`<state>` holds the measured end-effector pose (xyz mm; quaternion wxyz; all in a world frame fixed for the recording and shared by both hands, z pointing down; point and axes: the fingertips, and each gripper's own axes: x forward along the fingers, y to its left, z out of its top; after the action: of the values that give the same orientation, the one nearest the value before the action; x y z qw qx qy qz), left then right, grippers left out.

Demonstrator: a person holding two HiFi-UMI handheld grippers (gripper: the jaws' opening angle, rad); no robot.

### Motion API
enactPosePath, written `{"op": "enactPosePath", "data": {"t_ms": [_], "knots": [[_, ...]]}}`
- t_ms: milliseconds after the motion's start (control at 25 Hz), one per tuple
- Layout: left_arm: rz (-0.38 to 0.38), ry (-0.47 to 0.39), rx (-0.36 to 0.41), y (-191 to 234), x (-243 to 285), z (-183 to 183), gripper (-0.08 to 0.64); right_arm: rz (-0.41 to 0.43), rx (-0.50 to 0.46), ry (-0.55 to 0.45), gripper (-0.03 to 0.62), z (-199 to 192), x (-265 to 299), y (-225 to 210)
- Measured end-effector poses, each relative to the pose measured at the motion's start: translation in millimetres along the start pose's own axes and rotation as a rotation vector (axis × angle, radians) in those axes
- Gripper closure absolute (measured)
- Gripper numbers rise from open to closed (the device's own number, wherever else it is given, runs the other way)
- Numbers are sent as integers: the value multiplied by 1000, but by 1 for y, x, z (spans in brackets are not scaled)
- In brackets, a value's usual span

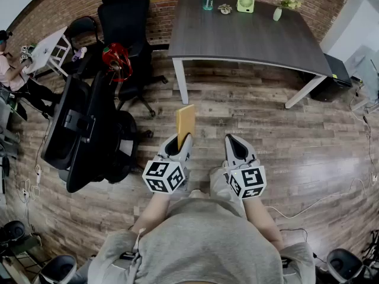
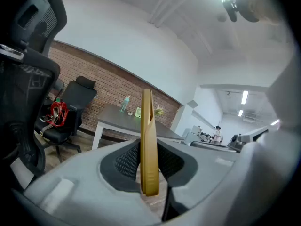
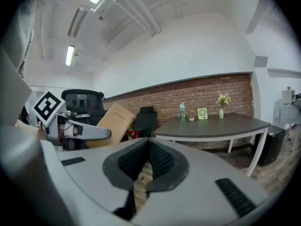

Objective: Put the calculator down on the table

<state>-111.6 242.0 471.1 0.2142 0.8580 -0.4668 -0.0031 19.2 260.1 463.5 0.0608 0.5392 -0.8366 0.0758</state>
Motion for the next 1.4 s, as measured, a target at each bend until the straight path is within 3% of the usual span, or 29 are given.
{"op": "enactPosePath", "data": {"t_ms": [280,800,1400], "knots": [[-4,-25,3,-17,-51,1,476,29,4,13,591,-4,-45,43],[-45,-31,12,-27,-85,-4,476,26,-4,0,591,-9,-73,79],[-48,-29,23,-19,-72,1,474,5,21,-17,591,-7,-59,74]]}}
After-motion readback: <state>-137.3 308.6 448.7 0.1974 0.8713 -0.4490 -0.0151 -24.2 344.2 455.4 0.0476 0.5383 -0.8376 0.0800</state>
